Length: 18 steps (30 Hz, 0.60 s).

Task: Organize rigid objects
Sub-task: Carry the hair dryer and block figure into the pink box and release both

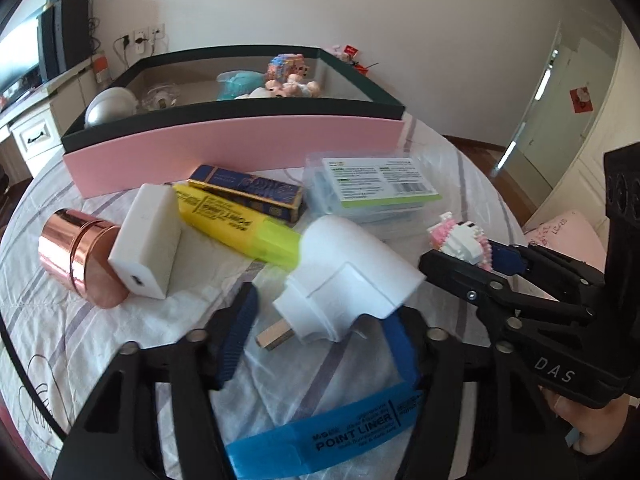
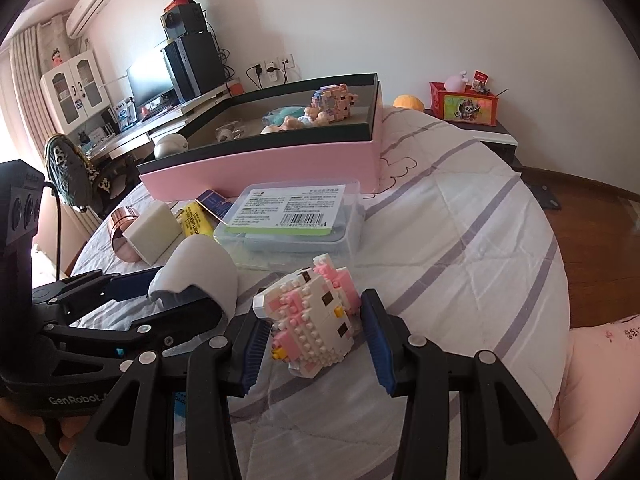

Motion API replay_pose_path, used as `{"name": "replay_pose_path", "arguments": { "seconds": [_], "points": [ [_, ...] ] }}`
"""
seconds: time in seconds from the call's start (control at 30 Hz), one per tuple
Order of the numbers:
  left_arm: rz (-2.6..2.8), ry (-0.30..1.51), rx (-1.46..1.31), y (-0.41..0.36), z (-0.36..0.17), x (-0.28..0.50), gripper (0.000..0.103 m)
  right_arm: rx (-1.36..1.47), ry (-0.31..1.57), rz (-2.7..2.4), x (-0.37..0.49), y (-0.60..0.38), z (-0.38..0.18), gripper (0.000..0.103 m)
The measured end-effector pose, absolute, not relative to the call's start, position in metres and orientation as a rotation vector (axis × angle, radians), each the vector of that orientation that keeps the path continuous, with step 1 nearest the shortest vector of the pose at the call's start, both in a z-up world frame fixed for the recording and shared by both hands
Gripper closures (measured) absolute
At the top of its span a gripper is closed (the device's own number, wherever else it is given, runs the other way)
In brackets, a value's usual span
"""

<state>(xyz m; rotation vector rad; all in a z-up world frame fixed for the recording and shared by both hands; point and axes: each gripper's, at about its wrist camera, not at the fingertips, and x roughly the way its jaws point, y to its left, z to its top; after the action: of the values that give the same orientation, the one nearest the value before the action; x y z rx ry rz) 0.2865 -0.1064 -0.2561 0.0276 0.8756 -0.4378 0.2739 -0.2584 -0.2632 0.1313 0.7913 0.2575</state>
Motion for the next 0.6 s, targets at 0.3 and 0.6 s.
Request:
{"name": "replay_pose_path", "arguments": {
  "seconds": [0.3, 0.6],
  "points": [
    [-0.437, 0.817, 0.052, -0.105, -0.242, 0.275, 0.066, 0.12, 0.76, 0.29, 0.275, -0.25, -0.252, 0.057],
    [-0.416, 0.671, 0.085, -0.089, -0.188, 0.28, 0.066, 0.017, 0.642, 0.318, 0.29, -0.23, -0.195, 0.057]
  ]
}}
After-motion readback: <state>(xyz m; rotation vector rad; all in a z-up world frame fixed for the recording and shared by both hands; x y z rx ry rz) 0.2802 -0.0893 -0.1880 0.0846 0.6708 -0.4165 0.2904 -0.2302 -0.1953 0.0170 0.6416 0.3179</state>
